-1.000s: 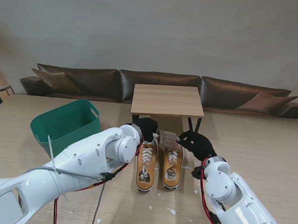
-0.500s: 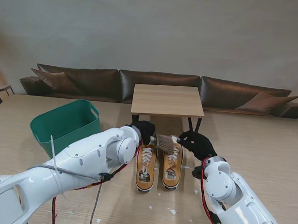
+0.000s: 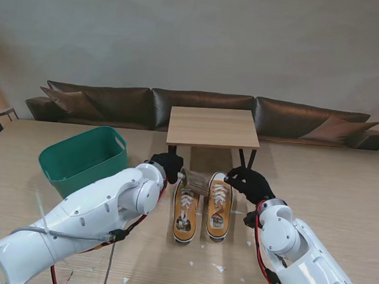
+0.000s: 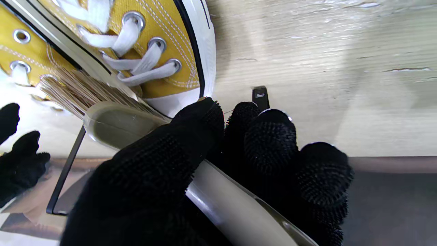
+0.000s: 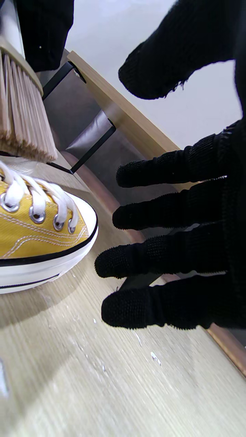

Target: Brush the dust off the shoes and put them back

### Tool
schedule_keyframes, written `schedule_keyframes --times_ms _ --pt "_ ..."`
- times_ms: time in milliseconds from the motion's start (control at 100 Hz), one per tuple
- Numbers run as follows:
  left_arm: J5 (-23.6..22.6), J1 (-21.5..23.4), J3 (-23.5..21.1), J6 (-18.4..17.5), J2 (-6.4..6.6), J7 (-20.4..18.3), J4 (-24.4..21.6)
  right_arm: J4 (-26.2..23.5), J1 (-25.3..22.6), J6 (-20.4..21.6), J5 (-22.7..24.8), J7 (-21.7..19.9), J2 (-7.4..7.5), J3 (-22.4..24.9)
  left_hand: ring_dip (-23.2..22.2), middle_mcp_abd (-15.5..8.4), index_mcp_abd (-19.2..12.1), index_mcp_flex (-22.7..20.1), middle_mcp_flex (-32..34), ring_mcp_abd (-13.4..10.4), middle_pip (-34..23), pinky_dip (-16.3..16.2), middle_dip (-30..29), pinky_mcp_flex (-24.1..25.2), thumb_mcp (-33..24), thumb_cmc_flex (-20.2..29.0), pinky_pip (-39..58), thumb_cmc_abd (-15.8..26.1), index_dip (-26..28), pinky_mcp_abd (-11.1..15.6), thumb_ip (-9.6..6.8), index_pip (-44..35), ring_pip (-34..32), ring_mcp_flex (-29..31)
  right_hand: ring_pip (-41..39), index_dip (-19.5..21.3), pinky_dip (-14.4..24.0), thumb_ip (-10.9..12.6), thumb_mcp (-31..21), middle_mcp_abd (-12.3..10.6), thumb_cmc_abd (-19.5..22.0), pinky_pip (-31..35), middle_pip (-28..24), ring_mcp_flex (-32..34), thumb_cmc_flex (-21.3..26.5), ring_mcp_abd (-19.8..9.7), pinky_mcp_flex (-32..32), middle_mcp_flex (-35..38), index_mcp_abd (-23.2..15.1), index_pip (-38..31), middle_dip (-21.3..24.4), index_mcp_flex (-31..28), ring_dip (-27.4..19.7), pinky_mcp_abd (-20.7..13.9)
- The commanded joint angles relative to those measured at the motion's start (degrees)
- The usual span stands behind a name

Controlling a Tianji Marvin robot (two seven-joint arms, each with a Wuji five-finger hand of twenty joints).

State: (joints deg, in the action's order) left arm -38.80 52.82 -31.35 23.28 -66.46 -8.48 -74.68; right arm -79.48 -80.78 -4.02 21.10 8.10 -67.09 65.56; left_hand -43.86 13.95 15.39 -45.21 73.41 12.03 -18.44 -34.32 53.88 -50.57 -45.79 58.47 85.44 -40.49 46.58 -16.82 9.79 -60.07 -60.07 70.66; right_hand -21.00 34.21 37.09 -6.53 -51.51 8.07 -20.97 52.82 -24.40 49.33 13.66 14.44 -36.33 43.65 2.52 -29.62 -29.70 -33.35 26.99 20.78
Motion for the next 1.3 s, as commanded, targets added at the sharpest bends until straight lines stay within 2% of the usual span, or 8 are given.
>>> schedule_keyframes --times_ms 0,310,560,790,1030,1290 --pt "-0.63 1.06 -1.04 0.54 0.68 -0.45 -1.67 -0.38 -0.4 0.1 0.02 -0.9 -0.11 -0.21 0.25 2.94 -1.0 -2.22 2.57 -3.99 -0.81 0.91 -0.42 -2.45 -3.24 1.71 3.33 -1.25 0.44 2.2 0.59 -3.93 -2.48 1.85 -0.66 -0.97 0.94 1.59 1.25 1.06 1.55 0.89 -0.27 0.38 -0.24 0.5 14.75 0.62 0.08 -0.09 0.24 0.97 0.44 1.41" --pt "-7.61 10.19 -10.02 3.0 3.19 -1.29 -11.25 -0.73 -0.66 -0.09 0.13 -0.93 -0.07 -0.28 0.22 3.02 -0.84 -2.29 2.53 -3.66 -0.74 0.92 -0.42 -2.08 -3.17 1.86 3.17 -1.26 0.43 2.03 0.54 -3.9 -2.37 1.83 -0.65 -0.99 0.96 1.6 1.21 1.09 1.53 0.89 -0.27 0.37 -0.19 0.51 14.77 0.62 0.13 -0.03 0.25 1.05 0.44 1.45" --pt "-11.81 16.31 -16.09 2.65 4.05 -0.63 -14.99 -3.48 -2.57 -0.49 0.58 -2.91 0.59 1.63 0.21 3.01 -0.9 -2.31 2.53 -3.67 -0.7 0.86 -0.4 -2.06 -3.08 1.85 3.14 -1.27 0.4 1.91 0.5 -3.82 -2.22 1.81 -0.65 -0.98 0.98 1.61 1.25 1.11 1.59 0.93 -0.3 0.37 -0.24 0.45 14.74 0.51 0.08 -0.07 0.24 1.02 0.43 1.42" --pt "-17.36 23.26 -21.44 5.26 4.88 -1.23 -19.25 -4.19 -3.06 -0.77 0.64 -3.41 0.74 2.02 0.26 3.07 -0.86 -2.31 2.54 -3.54 -0.64 0.83 -0.41 -2.0 -3.02 1.92 3.08 -1.23 0.4 1.85 0.48 -3.72 -2.0 1.8 -0.68 -1.0 0.97 1.6 1.26 1.1 1.63 0.92 -0.33 0.36 -0.19 0.53 14.75 0.56 0.14 -0.05 0.24 1.04 0.44 1.4" --pt "-22.04 29.69 -26.65 7.23 5.17 -0.36 -21.76 -4.54 -3.3 -0.84 0.62 -3.78 0.83 2.14 0.25 3.01 -0.92 -2.32 2.52 -3.42 -0.59 0.81 -0.41 -1.84 -2.99 1.96 2.95 -1.2 0.48 1.69 0.44 -3.68 -1.92 1.83 -0.64 -1.0 0.96 1.6 1.3 1.09 1.62 0.88 -0.33 0.29 -0.24 0.49 14.8 0.56 0.11 -0.07 0.24 1.08 0.42 1.43" --pt "-24.94 33.88 -30.13 8.92 5.26 1.09 -21.52 -4.83 -3.49 -0.87 0.58 -4.1 0.91 2.23 0.27 3.1 -0.88 -2.3 2.45 -3.29 -0.53 0.78 -0.38 -1.74 -3.01 1.93 2.85 -1.15 0.51 1.43 0.42 -3.65 -1.75 1.78 -0.69 -1.01 0.96 1.61 1.3 1.08 1.68 0.91 -0.33 0.36 -0.16 0.57 14.77 0.5 0.1 -0.07 0.25 1.07 0.43 1.38"
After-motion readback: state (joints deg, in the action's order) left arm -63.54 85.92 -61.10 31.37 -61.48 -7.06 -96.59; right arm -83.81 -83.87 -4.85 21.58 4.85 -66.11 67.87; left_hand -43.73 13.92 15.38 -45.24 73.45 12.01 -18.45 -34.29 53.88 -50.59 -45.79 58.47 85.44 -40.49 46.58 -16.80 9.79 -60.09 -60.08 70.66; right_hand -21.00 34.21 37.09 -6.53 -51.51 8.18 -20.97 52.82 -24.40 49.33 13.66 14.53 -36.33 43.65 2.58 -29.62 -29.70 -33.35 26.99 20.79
